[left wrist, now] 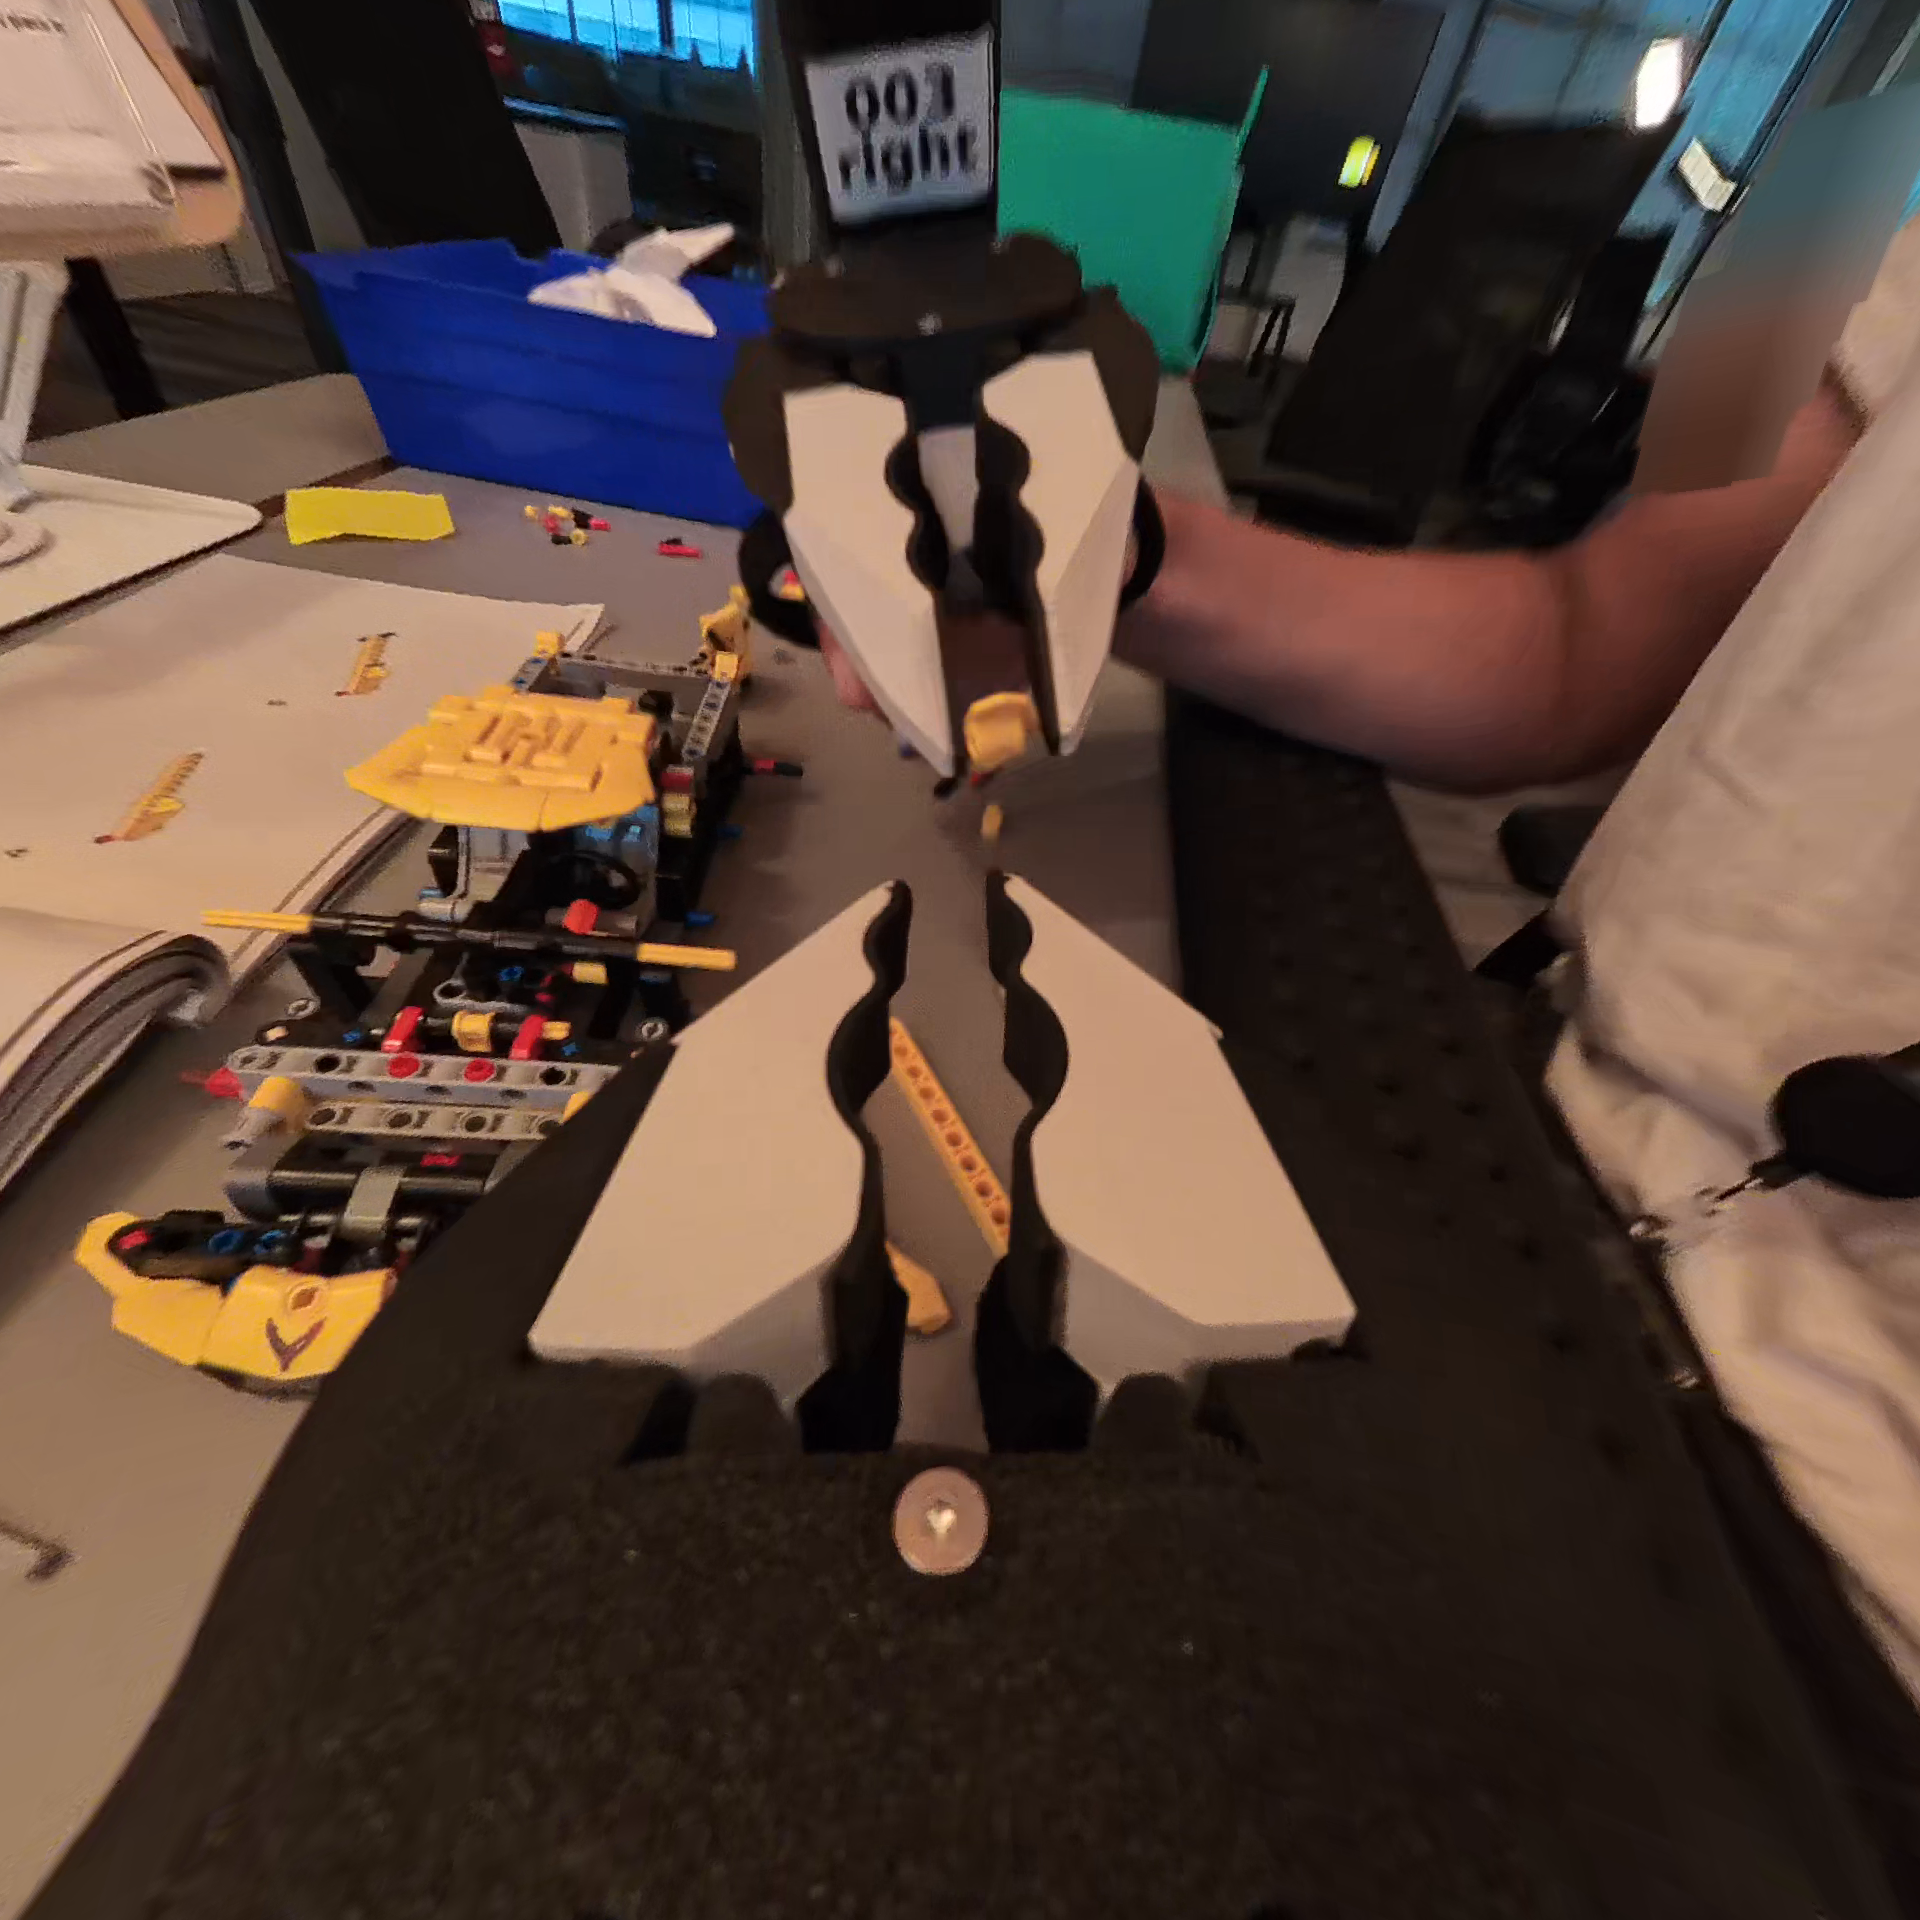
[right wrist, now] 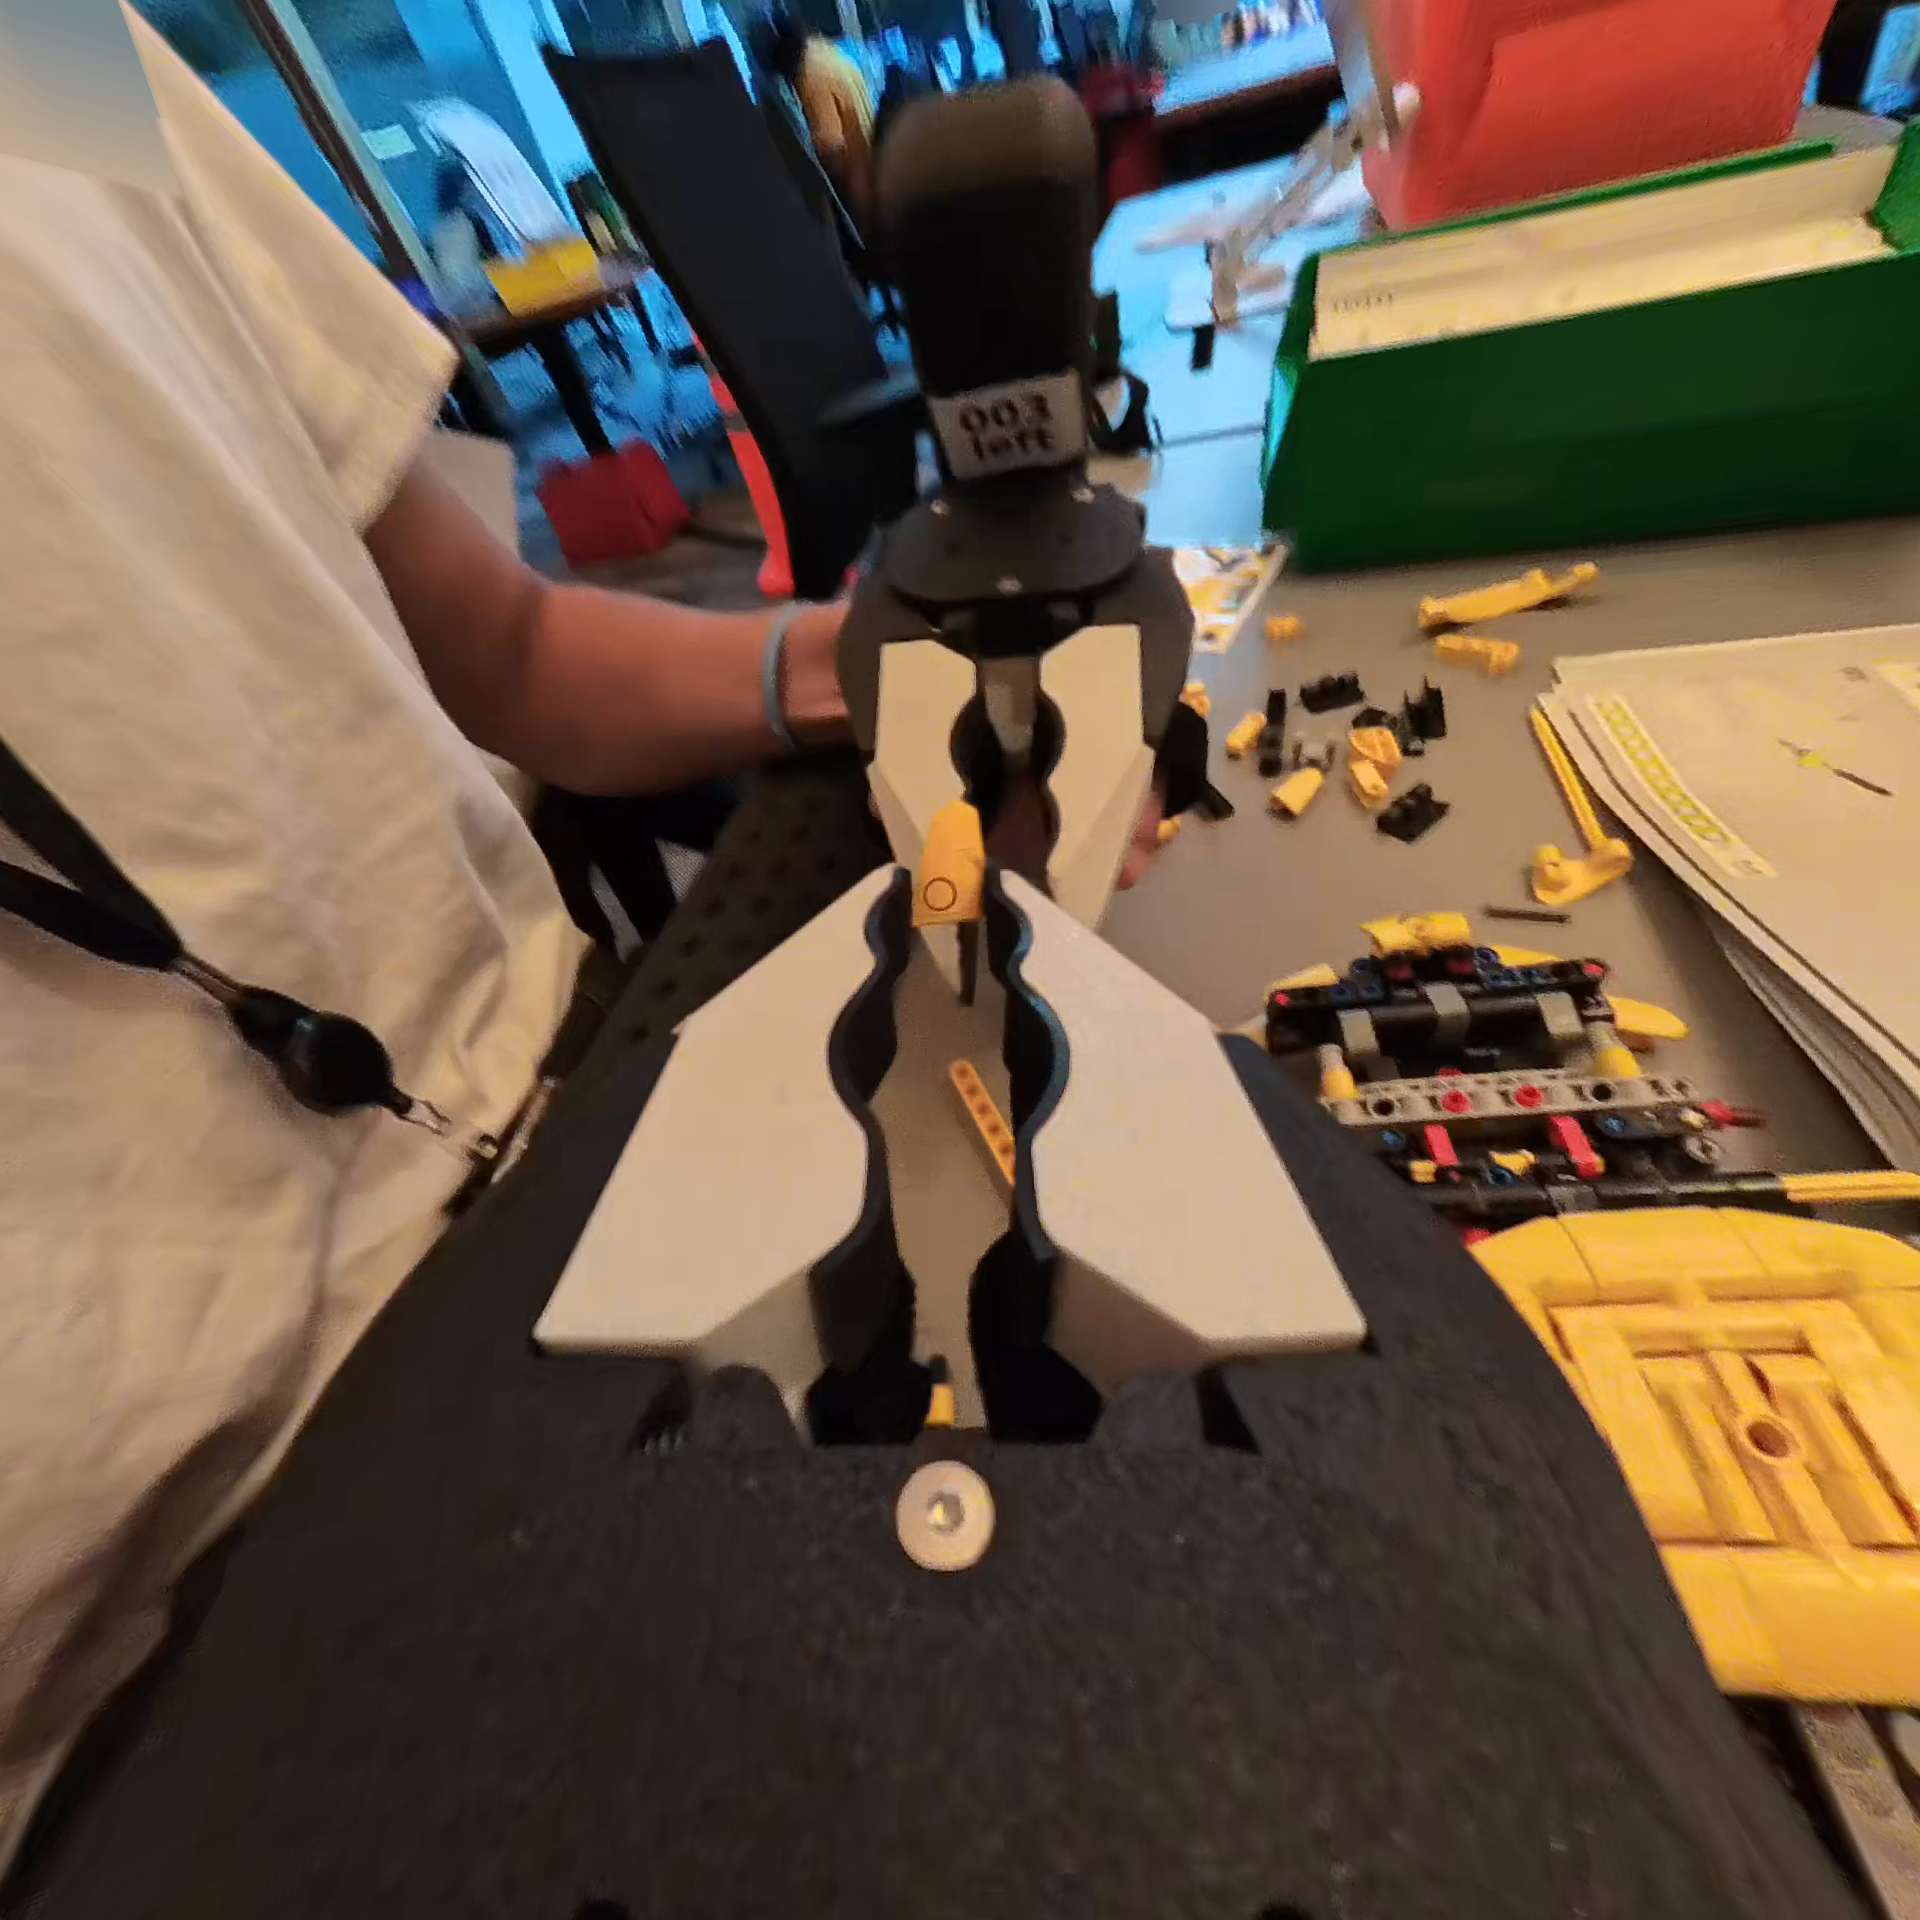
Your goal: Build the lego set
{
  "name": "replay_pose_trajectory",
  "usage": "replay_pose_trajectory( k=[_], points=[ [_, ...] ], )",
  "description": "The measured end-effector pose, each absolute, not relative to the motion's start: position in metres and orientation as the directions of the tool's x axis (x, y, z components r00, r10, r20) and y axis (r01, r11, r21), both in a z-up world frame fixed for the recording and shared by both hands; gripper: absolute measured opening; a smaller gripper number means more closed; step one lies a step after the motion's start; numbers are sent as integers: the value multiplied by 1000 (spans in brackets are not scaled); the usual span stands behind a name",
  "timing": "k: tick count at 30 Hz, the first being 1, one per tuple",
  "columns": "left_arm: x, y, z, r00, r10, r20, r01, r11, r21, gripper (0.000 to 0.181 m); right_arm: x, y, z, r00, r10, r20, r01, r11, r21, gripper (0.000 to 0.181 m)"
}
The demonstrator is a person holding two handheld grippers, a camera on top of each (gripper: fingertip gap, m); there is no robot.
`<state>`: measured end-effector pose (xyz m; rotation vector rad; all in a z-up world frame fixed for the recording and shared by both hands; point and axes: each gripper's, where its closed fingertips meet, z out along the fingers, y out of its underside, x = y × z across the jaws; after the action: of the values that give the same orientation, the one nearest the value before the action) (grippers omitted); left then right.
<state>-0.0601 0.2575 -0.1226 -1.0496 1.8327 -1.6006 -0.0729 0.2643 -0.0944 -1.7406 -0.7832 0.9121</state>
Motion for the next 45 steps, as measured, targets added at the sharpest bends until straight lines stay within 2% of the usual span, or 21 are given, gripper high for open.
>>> replay_pose_trajectory(
  k=[2, 6, 17, 26, 34, 39, 42, 44, 45],
  points=[
    [-61, 262, -109, -584, -796, 161, -201, -50, -978, 14, -69, 266, -89, 497, 828, -258, 33, -315, -948, 12],
    [-61, 270, -99, -549, -828, 119, -140, -49, -989, 13, -62, 272, -91, 502, 812, -298, -13, -337, -941, 13],
    [-58, 270, -109, -537, -833, 132, -195, -29, -980, 11, -65, 277, -115, 511, 790, -338, 45, -417, -908, 13],
    [-58, 270, -123, -541, -821, 182, -274, -32, -961, 8, -65, 276, -126, 542, 785, -301, 121, -427, -896, 13],
    [-58, 268, -123, -542, -827, 152, -259, -7, -966, 12, -67, 272, -133, 548, 786, -285, 182, -445, -877, 13],
    [-58, 268, -128, -543, -825, 154, -280, 5, -960, 8, -65, 274, -137, 572, 782, -246, 220, -435, -873, 13],
    [-55, 280, -119, -510, -812, 282, -302, -138, -943, 7, -62, 285, -124, 620, 768, -160, 193, -348, -917, 15],
    [-51, 300, -116, -441, -787, 430, -325, -307, -895, 7, -52, 298, -114, 710, 705, 4, 235, -231, -944, 40],
    [-51, 309, -112, -428, -747, 509, -321, -401, -858, 7, -50, 301, -112, 731, 677, 87, 284, -185, -941, 41]
  ],
)
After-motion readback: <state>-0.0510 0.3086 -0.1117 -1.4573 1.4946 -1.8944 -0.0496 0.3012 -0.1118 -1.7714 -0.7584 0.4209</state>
